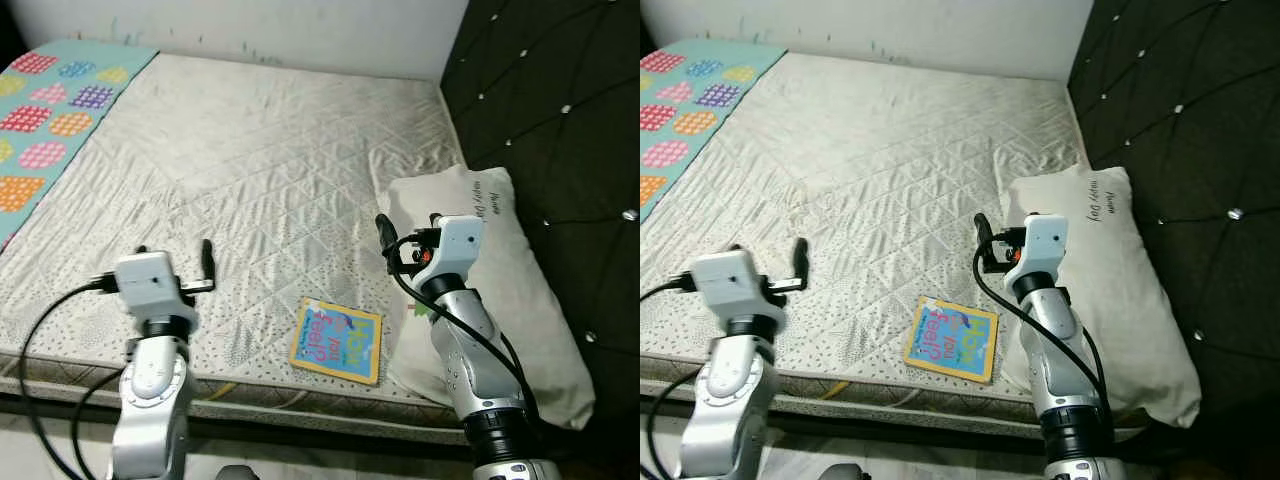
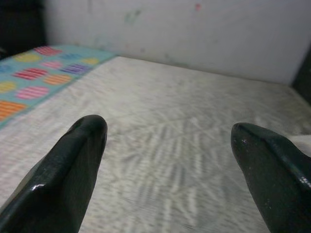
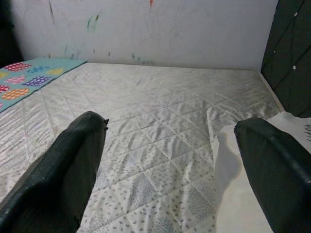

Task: Clean up the room

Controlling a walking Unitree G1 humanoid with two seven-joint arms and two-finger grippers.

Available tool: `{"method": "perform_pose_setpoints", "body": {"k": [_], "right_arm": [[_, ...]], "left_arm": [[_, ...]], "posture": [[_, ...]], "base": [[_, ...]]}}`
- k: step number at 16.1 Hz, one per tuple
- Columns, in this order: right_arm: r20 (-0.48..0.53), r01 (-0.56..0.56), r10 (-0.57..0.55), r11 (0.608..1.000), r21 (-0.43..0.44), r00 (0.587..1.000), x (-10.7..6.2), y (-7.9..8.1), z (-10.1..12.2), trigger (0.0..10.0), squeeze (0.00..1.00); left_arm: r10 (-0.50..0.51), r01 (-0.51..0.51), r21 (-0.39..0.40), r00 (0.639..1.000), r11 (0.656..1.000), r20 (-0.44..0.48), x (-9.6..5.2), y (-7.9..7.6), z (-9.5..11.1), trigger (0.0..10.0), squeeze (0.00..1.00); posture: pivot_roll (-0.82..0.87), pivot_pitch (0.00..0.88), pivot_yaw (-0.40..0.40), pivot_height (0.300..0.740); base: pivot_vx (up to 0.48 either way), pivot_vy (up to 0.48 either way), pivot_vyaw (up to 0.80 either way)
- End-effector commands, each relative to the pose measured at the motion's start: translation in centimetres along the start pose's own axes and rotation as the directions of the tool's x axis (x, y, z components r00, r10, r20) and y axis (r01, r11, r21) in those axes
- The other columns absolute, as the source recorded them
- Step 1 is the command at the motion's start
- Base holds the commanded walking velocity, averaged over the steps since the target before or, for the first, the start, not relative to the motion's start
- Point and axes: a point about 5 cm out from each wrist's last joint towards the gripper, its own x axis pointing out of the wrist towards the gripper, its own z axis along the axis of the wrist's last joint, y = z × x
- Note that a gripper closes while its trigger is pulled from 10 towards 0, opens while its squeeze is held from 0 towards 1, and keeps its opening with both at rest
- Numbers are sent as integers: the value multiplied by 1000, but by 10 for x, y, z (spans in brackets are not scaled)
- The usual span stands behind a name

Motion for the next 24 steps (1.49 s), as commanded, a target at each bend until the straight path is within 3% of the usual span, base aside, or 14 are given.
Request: {"method": "perform_pose_setpoints", "body": {"k": [1, 6, 9, 12, 15, 19, 24], "right_arm": [[-9, 7, -7, 1000, -3, 1000, -3, -4, 0, 10000, 0], [-47, 92, -92, 996, -8, 995, -18, -16, -7, 10000, 0], [-70, 110, -111, 994, -24, 991, -25, -24, -9, 10000, 0], [-66, 96, -101, 992, -77, 993, -28, -24, -8, 10000, 0], [-70, 92, -99, 990, -104, 993, -30, -23, -8, 10000, 0], [-75, 96, -104, 990, -105, 992, -32, -22, -10, 10000, 0], [-85, 101, -110, 990, -99, 990, -32, -22, -11, 10000, 0]], "left_arm": [[-29, 29, -15, 1000, 999, -9, -3, -5, 2, 10000, 0], [-58, 56, -55, 998, 997, -29, -7, -5, 1, 10000, 0], [-60, 59, -49, 998, 997, -25, -10, 3, 3, 10000, 0], [-50, 49, -13, 998, 999, -33, -11, 14, 2, 10000, 0], [-92, 92, 17, 995, 996, -27, -7, 11, 3, 10000, 0], [-105, 104, -18, 994, 994, -42, -7, 12, 1, 10000, 0], [-110, 109, -26, 993, 994, -41, -7, 11, 2, 10000, 0]], "posture": [[99, 110, -54, 740], [85, 143, -54, 740], [82, 162, -60, 740], [73, 180, -63, 740], [67, 186, -62, 740], [62, 177, -47, 740], [66, 185, -47, 740]], "base": [[0, 0, 0], [0, 0, -111], [0, 0, -750], [0, 0, -415], [0, 0, 0], [0, 0, 0], [0, 349, 0]]}}
